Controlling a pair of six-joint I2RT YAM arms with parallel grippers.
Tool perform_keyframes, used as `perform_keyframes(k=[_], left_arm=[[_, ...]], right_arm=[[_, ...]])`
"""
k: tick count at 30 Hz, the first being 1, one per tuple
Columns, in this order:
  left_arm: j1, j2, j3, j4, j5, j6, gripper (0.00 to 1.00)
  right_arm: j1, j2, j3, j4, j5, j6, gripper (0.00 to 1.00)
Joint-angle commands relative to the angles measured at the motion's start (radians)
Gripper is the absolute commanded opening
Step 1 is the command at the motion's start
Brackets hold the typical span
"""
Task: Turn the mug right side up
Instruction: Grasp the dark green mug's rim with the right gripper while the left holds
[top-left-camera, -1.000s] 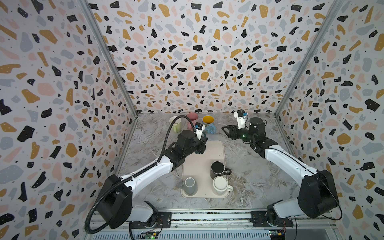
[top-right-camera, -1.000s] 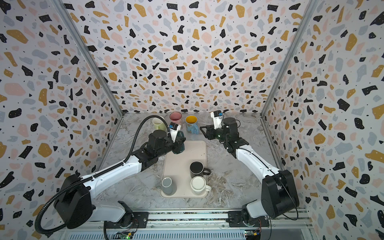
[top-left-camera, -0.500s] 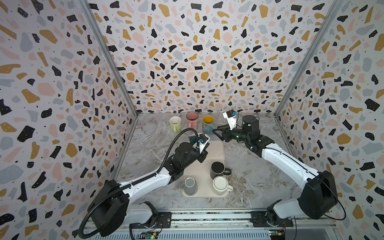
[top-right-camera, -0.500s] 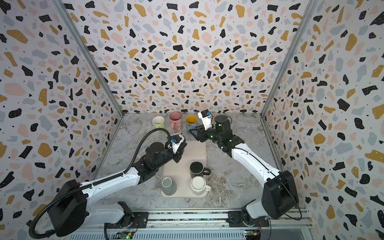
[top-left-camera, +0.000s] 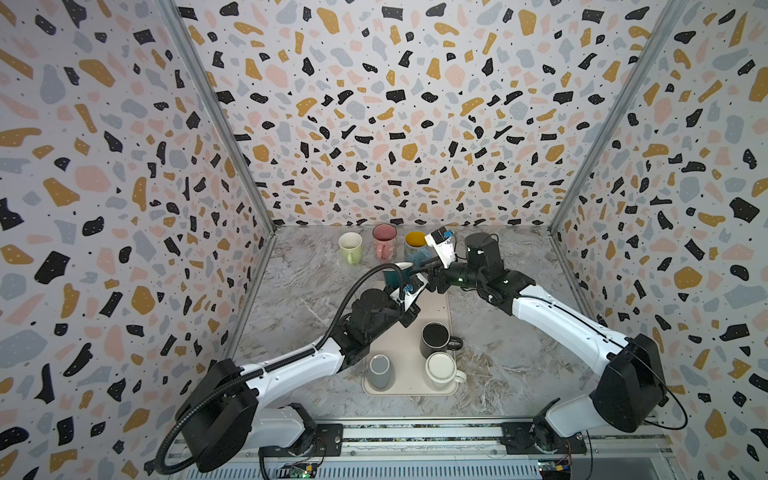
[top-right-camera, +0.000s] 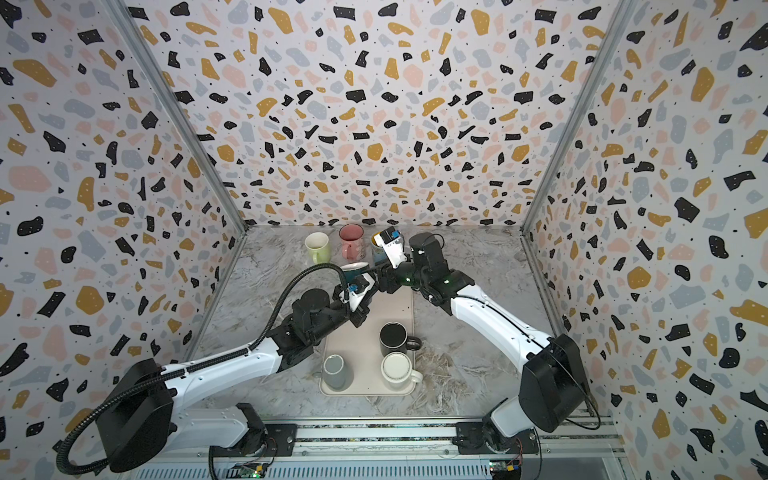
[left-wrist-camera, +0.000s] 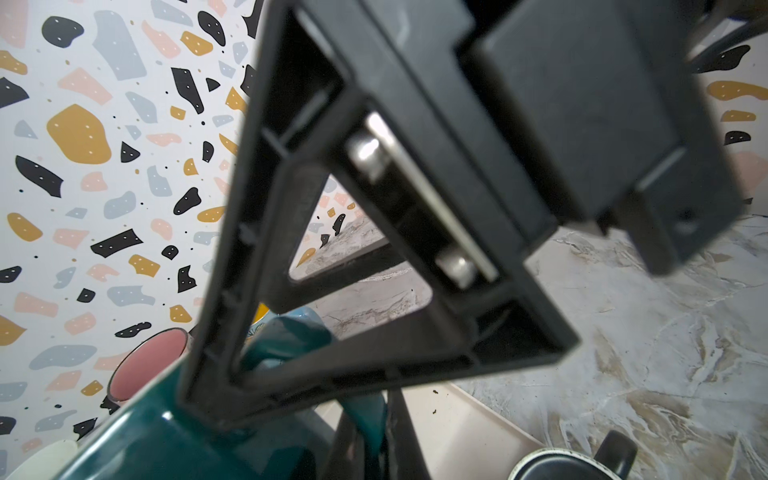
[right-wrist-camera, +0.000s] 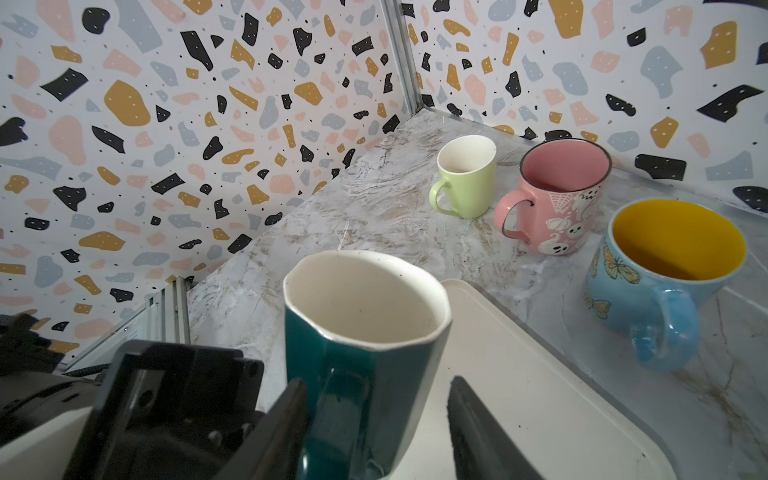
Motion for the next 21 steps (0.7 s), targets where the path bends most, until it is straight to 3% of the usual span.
perform_keyframes(k=[1,8,21], left_arm=[[-0.010,-0.051,0.004,0.174,-0.020,0.038,0.00],[-0.015,-0.071,0.001,0.174,-0.028,0.054,0.00],[-0.022,-0.082,-0.008,0.203,-0.074,0.070,0.00]], right_arm=[[0.003,0.004,0.047,-0.043,0.034,-0.017,0.50],[0.005,0.019,0.059,-0.060,0.041,-0.006,0.38],[0.011,0.054,0.092,-0.118,0.045,0.001,0.38]])
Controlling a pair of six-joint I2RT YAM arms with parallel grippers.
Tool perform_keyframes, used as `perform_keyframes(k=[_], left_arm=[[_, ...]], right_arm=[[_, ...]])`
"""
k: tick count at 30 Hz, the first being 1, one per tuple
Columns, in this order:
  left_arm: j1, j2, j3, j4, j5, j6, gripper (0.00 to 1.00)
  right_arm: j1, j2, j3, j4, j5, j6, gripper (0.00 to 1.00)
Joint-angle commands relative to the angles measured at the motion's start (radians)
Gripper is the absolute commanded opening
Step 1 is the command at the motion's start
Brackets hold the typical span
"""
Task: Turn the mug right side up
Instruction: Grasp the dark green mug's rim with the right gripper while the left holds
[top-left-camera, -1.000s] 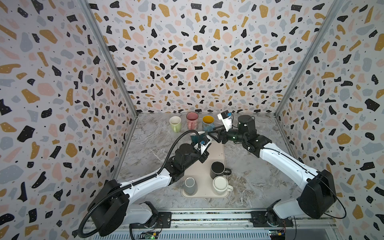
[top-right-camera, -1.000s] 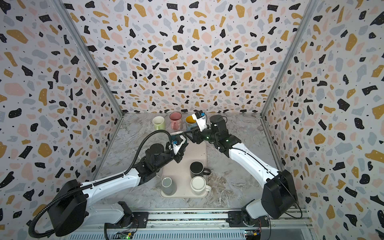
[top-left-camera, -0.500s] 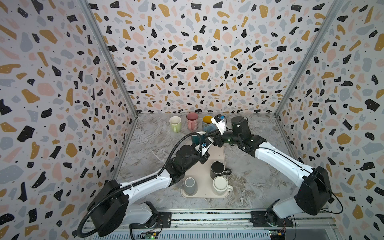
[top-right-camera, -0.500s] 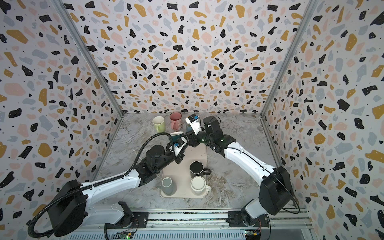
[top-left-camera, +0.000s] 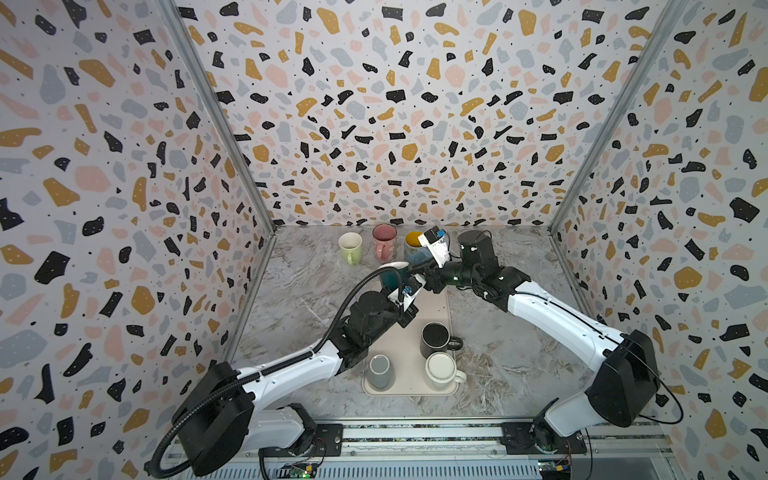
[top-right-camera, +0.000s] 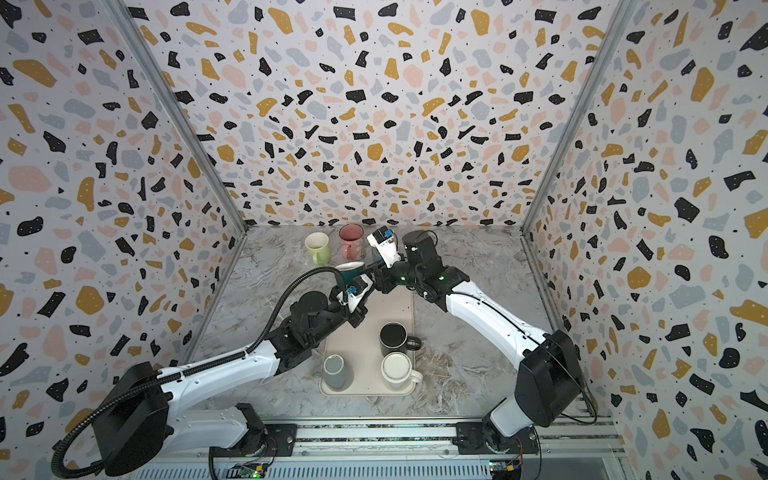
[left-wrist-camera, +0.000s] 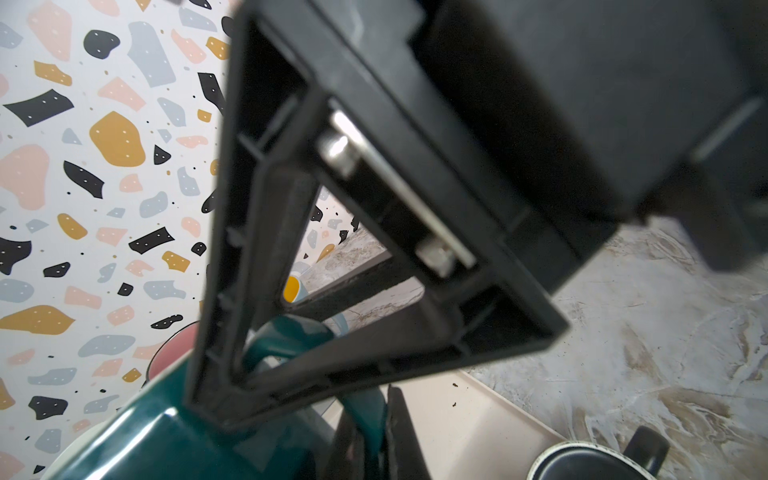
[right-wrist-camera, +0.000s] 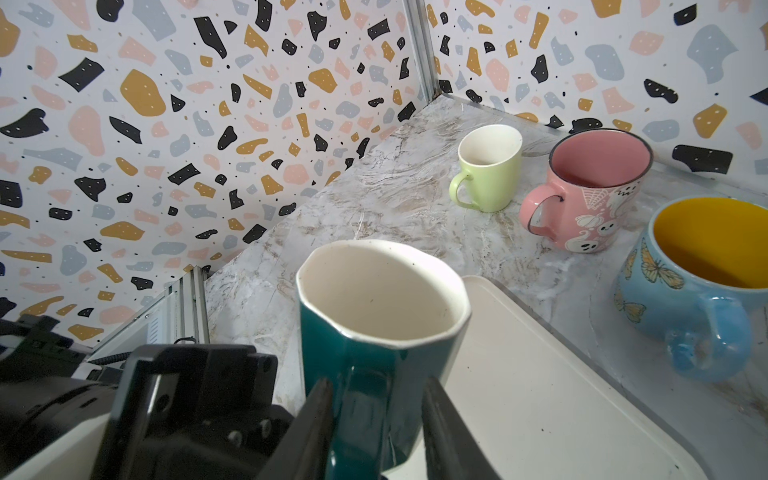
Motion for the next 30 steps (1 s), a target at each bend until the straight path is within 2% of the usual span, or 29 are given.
perform_keyframes(k=[1,22,30], left_arm=[[-0.012,-0.059,0.012,0.204,-0.019,0.038,0.00],[-0.014,-0.059,0.002,0.249,-0.083,0.029,0.00],[-0.017,-0.075,-0.008,0.274,-0.098,0.025,0.00]], right_arm=[[-0.012,0.021,0.028,-0.062,0.057,-0.002,0.38],[-0.003,0.041,0.049,-0.090,0.042,0.008,0.41],[-0.003,0.065,0.065,-0.113,0.040,0.013,0.26]])
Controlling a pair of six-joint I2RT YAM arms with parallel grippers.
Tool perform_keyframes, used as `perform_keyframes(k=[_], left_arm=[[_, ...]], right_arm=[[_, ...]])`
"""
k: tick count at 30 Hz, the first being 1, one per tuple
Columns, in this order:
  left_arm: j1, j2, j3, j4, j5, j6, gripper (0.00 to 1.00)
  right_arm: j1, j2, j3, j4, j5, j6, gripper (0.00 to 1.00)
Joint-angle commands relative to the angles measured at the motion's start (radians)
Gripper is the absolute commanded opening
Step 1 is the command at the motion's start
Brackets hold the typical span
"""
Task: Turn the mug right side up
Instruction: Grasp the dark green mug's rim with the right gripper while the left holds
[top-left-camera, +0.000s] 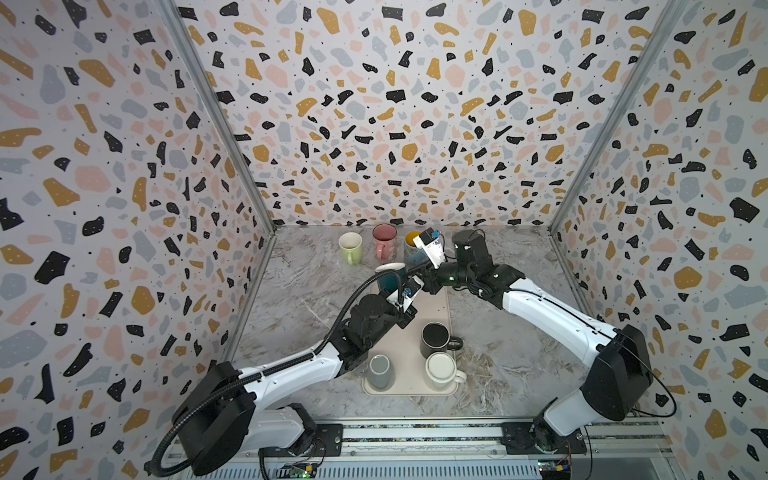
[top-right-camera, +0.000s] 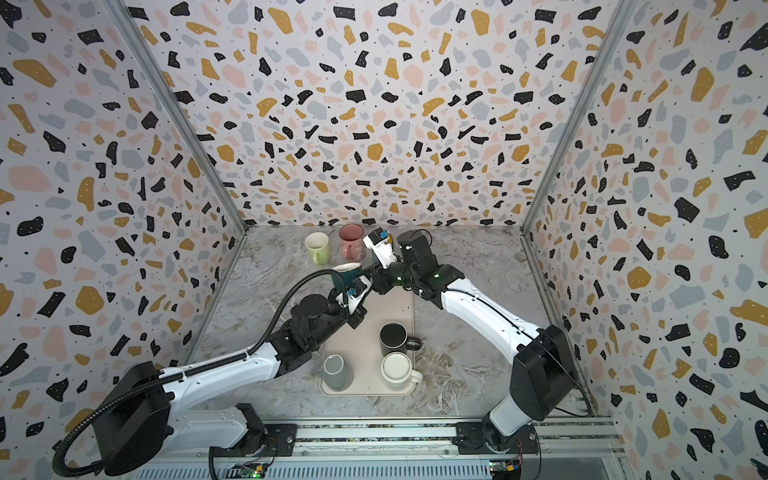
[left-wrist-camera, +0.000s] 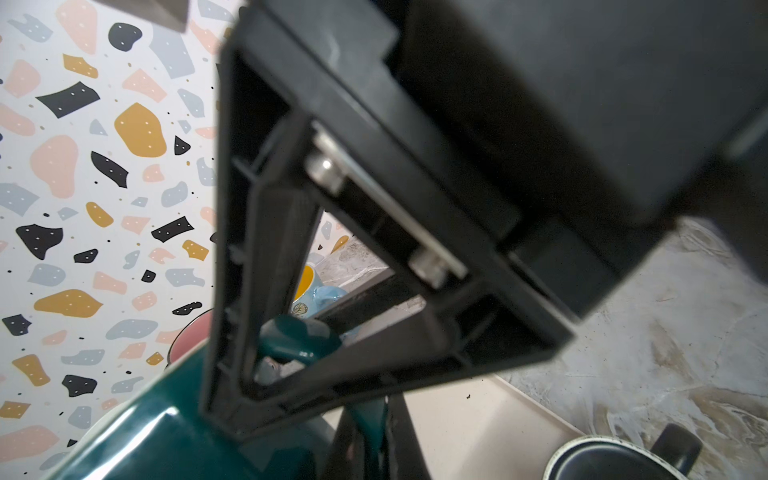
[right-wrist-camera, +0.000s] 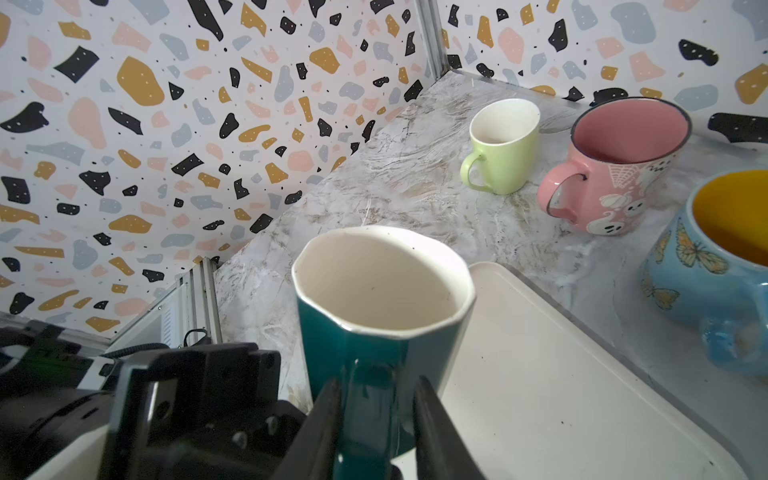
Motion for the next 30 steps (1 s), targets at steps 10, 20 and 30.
perform_keyframes(k=[10,20,30], left_arm=[[-0.008,-0.091,0.023,0.258,-0.071,0.019,0.00],[-0.008,-0.074,0.076,0.154,-0.134,-0.016,0.09],[-0.007,-0.088,0.077,0.103,-0.169,-0.010,0.21]], right_arm=[[-0.017,0.038,0.042,-0.081,0.080,0.002,0.00],[-0.018,0.024,0.028,-0.034,0.082,0.017,0.00],[-0.019,0.014,0.017,0.008,0.079,0.035,0.00]])
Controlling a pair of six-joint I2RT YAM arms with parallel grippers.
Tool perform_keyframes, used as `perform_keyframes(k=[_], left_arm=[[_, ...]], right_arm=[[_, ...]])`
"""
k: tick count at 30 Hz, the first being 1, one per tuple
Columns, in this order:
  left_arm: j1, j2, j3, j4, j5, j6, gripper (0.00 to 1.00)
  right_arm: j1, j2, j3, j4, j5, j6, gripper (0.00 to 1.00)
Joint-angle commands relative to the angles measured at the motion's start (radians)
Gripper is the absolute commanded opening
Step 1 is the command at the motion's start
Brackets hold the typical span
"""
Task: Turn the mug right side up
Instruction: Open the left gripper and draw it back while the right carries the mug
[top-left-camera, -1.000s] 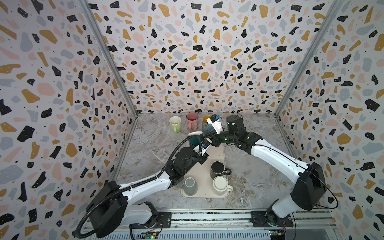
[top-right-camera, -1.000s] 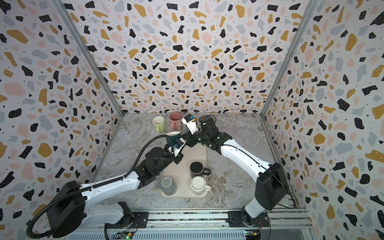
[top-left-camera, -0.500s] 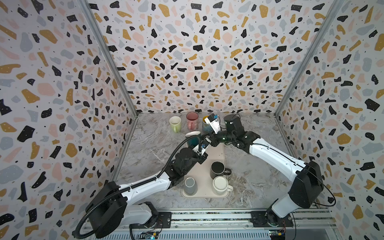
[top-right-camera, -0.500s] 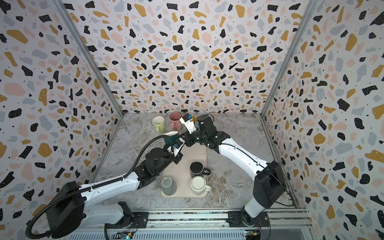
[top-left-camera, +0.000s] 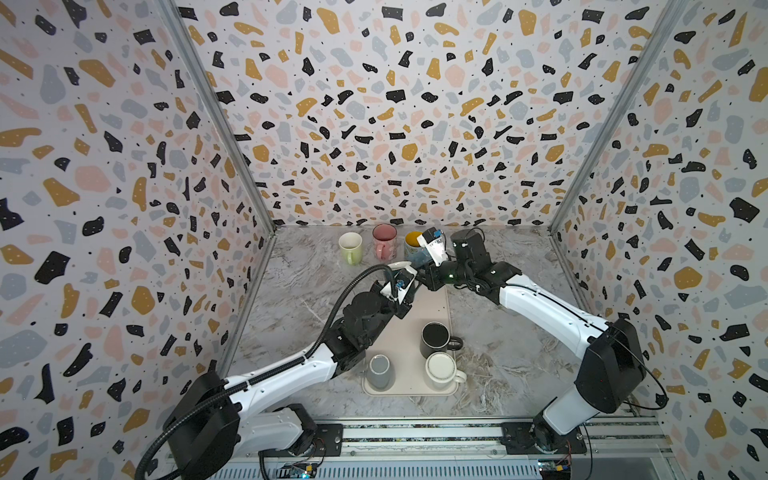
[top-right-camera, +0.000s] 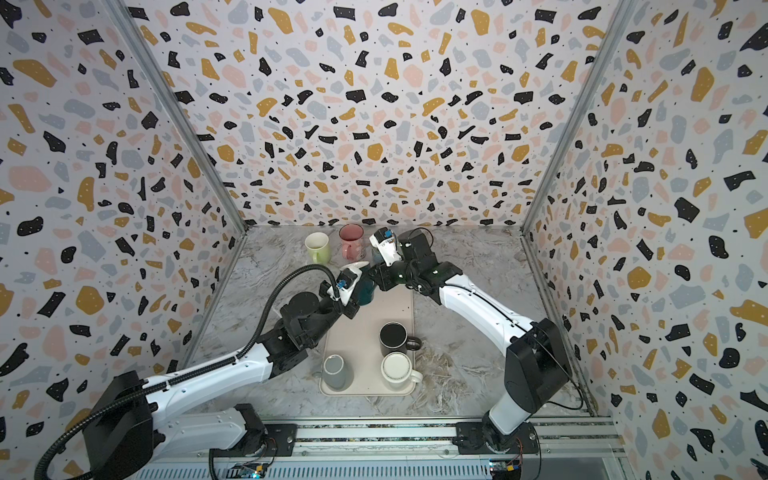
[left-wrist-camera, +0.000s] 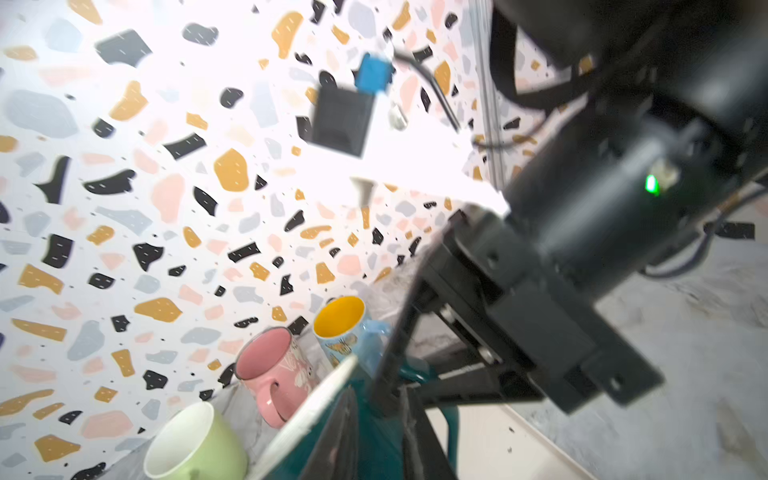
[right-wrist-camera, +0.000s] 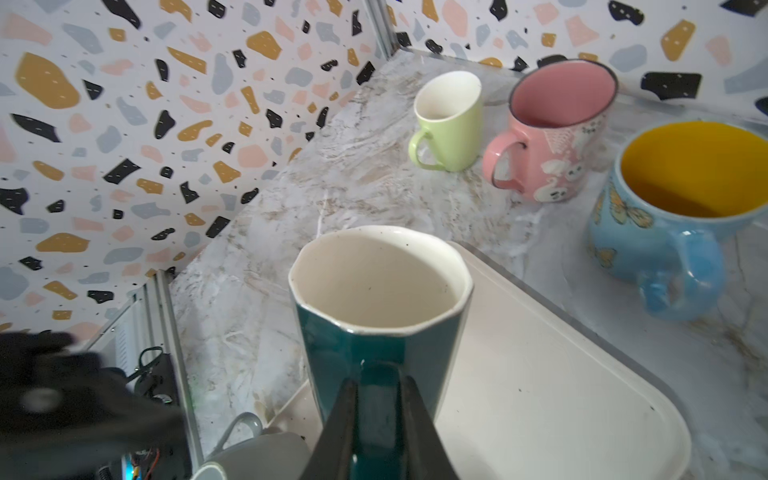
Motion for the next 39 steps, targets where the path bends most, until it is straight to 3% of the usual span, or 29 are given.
perform_keyframes(k=[1,9,12,16,22,39], left_arm=[[0.002,-0.021,0.025,0.069,-0.038,-0.001,0.22],[0.005,-0.037,0.035,0.023,-0.092,-0.016,0.23],[0.006,-0.023,0.088,-0.059,-0.154,-0.081,0.24],[0.023,0.021,0.190,-0.222,-0.152,-0.157,0.25],[0.103,0.080,0.303,-0.400,-0.019,-0.279,0.25],[0.359,0.100,0.312,-0.378,0.434,-0.593,0.27]], right_arm=[[0.005,-0.027,0.012,0.051,-0.002,0.011,0.00],[-0.030,-0.045,-0.014,0.112,0.034,0.003,0.00],[-0.057,-0.062,-0.035,0.144,0.068,-0.012,0.00],[-0.090,-0.087,-0.072,0.182,0.154,-0.030,0.00],[-0.152,-0.131,-0.143,0.261,0.234,-0.036,0.00],[-0.222,-0.113,-0.337,0.690,0.454,-0.047,0.00]])
